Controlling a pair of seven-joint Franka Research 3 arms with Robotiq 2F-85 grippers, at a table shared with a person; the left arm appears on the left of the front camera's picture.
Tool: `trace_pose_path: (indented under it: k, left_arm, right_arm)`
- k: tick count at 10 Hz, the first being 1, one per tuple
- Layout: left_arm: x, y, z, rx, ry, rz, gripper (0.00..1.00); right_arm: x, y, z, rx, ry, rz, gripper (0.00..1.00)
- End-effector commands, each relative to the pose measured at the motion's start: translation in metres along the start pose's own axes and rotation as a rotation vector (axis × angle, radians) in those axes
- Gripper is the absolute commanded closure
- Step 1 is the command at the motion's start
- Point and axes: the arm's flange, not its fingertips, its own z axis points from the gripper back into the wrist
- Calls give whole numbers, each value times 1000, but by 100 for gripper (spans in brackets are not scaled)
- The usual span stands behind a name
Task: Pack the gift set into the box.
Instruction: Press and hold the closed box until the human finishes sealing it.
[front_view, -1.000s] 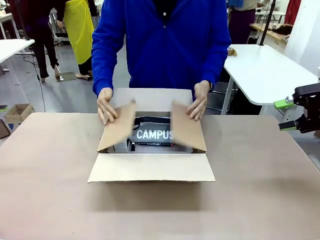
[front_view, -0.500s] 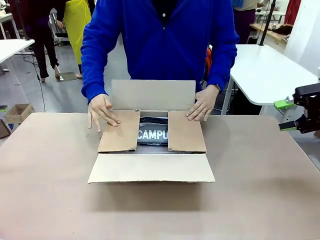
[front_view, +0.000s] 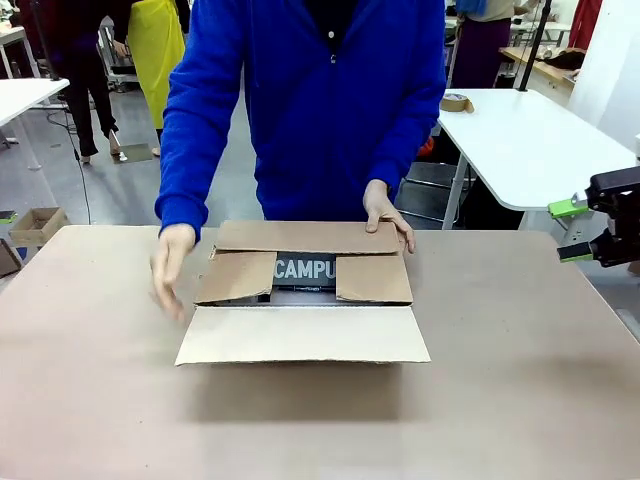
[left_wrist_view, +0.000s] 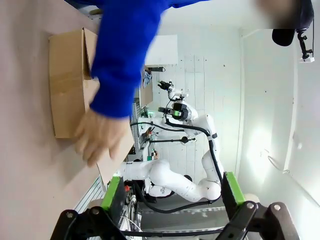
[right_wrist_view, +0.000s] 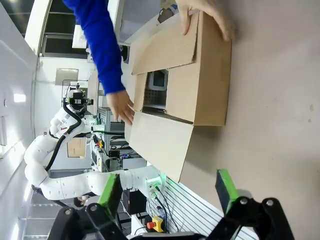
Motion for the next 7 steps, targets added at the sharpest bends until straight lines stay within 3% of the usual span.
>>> trace_pose_path:
  k: [1,7]
  left_arm:
    - [-4,-1,0,5,7,2,0]
    - [-4,-1,0,5,7,2,0]
  right_arm:
    - [1,1,2,-7,7,9,0]
    - [1,1,2,-7,7,9,0]
